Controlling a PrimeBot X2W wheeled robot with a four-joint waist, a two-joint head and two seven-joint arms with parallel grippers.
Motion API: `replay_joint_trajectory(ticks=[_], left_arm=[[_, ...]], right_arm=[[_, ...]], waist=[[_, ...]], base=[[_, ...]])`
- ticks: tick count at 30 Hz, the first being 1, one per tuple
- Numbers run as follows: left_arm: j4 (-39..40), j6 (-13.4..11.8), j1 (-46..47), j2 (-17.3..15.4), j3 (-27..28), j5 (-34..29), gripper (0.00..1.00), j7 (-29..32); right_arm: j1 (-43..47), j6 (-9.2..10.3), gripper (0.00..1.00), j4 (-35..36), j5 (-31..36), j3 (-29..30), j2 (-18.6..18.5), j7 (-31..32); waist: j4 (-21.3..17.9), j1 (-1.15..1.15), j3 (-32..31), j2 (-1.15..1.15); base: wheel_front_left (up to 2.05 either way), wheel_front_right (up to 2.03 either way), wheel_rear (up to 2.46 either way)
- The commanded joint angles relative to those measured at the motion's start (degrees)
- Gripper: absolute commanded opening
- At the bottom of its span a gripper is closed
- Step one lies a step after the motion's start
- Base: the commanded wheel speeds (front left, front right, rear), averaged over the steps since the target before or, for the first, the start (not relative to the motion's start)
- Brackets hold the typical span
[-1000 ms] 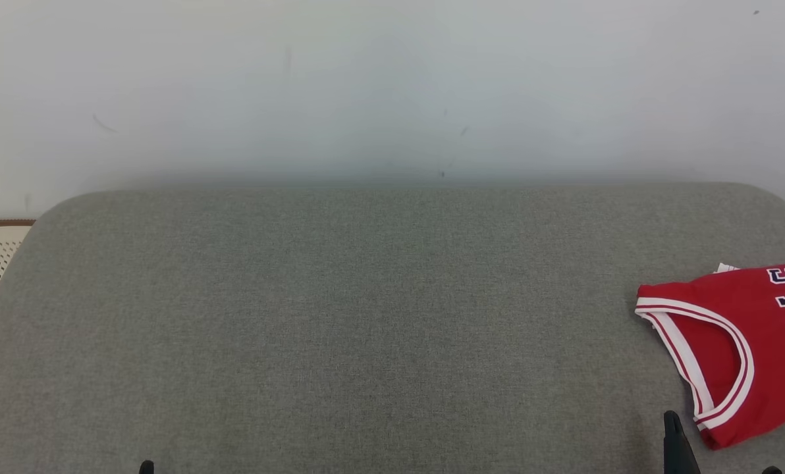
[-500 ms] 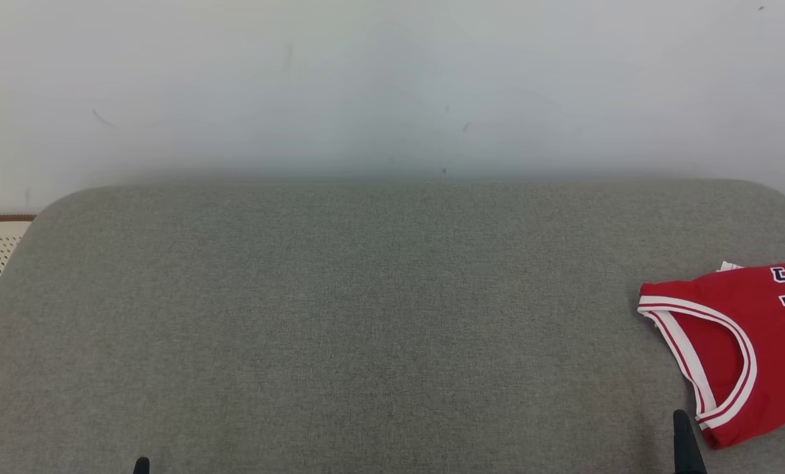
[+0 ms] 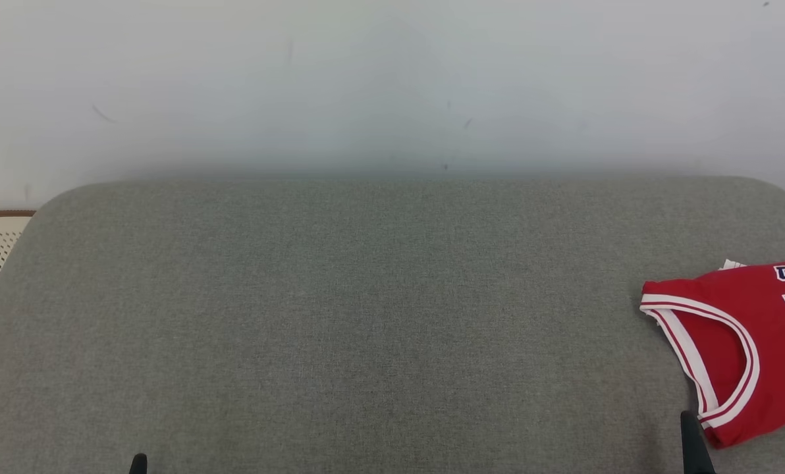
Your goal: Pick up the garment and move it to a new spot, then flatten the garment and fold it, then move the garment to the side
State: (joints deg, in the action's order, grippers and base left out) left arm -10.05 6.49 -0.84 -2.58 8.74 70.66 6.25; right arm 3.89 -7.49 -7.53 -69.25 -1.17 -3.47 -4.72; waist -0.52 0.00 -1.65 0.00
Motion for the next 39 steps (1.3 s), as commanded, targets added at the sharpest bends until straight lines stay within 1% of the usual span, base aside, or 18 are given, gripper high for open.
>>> replay_joint_trajectory(ticks=[1,16,39], left_arm=[[0.73,0.35,0.29,-0.37,0.35,1.64,0.00,0.44],[1.58,0.60,0.22,-0.41,1.14,10.17,0.00,3.39],[2.51,1.03,0.12,-0.41,2.02,19.88,0.00,6.80]], right_arm=[[0.13,-0.01,0.00,0.91,-1.60,0.22,0.05,0.23],[1.49,-0.01,0.00,3.34,-10.64,0.94,0.29,1.73],[2.80,-0.01,0.00,6.14,-21.07,1.79,0.59,3.40]], waist=[[0.02,0.00,0.05,0.00],[0.19,0.00,0.63,0.00],[0.43,0.00,1.43,0.00]], base=[[0.00,0.00,0.00],[0.00,0.00,0.00],[0.00,0.00,0.00]])
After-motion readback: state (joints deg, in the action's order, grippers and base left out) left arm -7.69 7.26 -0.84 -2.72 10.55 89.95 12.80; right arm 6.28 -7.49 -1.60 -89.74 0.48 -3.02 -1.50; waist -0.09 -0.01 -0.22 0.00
